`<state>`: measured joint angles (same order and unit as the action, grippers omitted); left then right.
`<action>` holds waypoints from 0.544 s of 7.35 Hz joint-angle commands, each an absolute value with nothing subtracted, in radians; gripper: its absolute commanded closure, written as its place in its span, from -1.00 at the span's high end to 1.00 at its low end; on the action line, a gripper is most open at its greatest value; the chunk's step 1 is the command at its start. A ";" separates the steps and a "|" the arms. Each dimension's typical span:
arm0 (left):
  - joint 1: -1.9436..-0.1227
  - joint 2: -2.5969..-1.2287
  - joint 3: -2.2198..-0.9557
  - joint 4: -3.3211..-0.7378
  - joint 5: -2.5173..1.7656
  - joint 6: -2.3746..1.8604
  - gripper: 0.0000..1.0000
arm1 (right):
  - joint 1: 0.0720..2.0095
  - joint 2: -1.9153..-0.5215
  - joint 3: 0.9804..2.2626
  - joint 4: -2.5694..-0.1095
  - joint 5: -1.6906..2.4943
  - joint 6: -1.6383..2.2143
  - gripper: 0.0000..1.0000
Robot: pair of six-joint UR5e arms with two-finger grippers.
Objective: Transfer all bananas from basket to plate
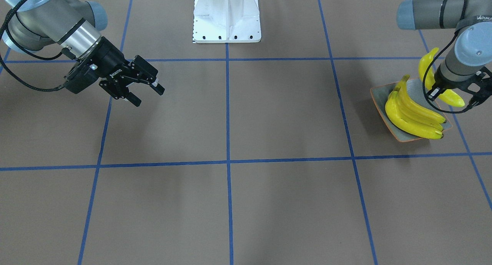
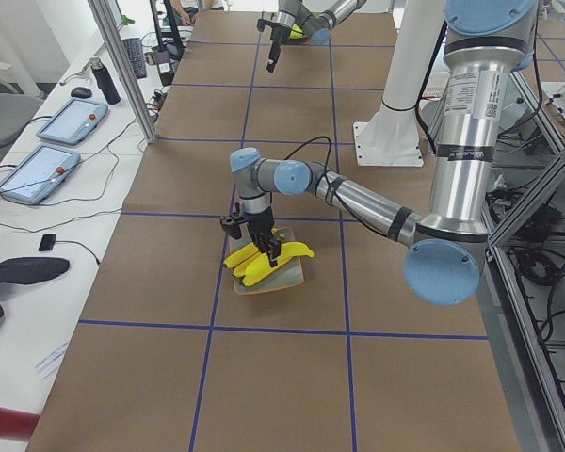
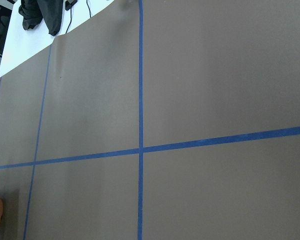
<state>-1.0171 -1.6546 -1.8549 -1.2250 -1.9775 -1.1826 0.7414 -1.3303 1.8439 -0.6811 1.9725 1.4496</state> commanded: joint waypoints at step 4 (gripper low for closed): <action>-1.014 -1.661 -1.789 -1.229 -1.960 -1.204 -0.88 | 0.730 -1.327 1.844 -0.681 1.956 1.448 1.00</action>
<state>-1.0148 -1.6580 -1.7945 -1.2274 -1.9610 -1.2048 0.7314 -1.3255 1.8439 -0.6811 1.9561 1.4482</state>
